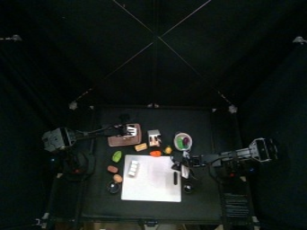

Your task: Place green sushi roll next to white sushi roll

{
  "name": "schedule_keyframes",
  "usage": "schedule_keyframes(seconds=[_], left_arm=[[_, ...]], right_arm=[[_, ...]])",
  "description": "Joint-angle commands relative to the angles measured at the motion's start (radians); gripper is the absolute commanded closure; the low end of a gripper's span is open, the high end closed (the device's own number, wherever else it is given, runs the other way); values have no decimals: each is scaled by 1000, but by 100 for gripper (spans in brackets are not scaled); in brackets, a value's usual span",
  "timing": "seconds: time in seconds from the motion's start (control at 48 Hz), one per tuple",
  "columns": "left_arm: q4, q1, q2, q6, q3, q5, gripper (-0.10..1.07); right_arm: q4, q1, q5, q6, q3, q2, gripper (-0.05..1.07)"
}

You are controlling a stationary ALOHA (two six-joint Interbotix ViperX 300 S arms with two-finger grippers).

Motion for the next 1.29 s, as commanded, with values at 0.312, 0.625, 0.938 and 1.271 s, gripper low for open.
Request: schedule_keyframes(seconds=[0.312, 0.625, 0.938, 1.271], left_arm=[[61, -278, -199, 8, 12, 25, 35], [64, -500, -210, -101, 20, 3, 35], [64, -594, -141, -307, -2, -49, 36], [91, -594, -2, -365, -112, 69, 35]], right_arm=[[5, 5, 6, 0, -23, -28, 102], [34, 6, 11, 2, -23, -87, 102], [57, 6, 17, 2, -28, -97, 102], [51, 6, 17, 0, -25, -92, 102]])
